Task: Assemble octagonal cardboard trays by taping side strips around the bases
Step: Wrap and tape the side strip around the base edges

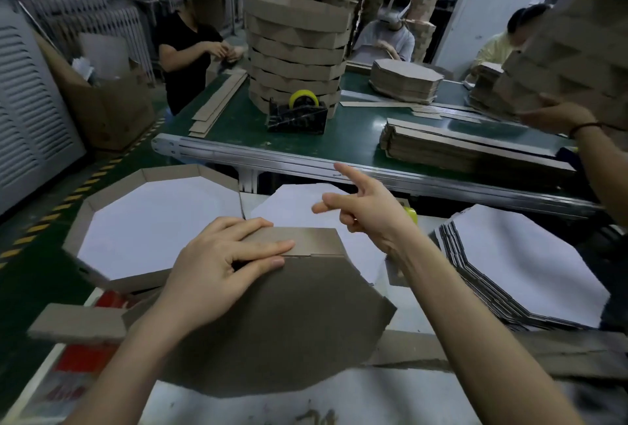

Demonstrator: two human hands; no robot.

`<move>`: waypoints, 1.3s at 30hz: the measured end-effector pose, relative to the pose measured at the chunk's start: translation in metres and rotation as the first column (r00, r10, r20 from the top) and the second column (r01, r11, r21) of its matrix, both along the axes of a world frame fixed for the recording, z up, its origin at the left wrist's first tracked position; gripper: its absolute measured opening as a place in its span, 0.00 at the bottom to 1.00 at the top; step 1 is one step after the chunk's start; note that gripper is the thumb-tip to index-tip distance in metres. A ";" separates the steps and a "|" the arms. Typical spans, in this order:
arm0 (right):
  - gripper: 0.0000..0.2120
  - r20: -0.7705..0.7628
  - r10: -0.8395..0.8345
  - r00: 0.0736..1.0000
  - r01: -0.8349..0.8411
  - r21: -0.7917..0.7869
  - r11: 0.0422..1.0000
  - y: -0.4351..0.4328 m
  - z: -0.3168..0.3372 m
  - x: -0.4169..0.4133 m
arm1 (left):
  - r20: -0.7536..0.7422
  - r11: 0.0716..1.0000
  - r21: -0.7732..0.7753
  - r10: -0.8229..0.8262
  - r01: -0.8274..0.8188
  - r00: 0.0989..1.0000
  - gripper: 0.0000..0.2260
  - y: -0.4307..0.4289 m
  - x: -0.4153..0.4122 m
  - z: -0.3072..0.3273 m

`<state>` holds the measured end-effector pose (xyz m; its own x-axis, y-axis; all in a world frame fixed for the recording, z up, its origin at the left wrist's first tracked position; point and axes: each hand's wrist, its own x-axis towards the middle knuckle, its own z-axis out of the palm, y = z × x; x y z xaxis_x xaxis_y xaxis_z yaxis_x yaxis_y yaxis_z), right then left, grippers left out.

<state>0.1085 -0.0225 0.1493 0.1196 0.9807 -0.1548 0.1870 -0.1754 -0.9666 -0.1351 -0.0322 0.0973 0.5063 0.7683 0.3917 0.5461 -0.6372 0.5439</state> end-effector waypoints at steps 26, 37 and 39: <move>0.16 -0.754 -0.178 0.632 -0.014 -0.241 0.970 -0.111 -0.021 -0.083 | -0.106 0.989 0.078 -0.118 0.127 0.987 0.16 -0.001 -0.022 -0.005; 0.15 -0.346 0.021 0.938 -0.138 -0.317 0.938 -0.122 -0.048 -0.087 | -0.069 0.989 0.017 -0.146 0.148 0.987 0.18 -0.008 -0.023 0.000; 0.14 -0.204 0.089 0.975 -0.132 -0.210 0.969 -0.126 -0.051 -0.086 | -0.071 0.986 0.007 -0.168 0.169 0.983 0.18 -0.009 -0.022 0.000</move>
<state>0.0226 -0.1481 0.0984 -0.0409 0.9247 -0.3784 0.0330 -0.3773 -0.9255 -0.1572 -0.0415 0.0973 0.6543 0.6649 0.3602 0.4666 -0.7298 0.4996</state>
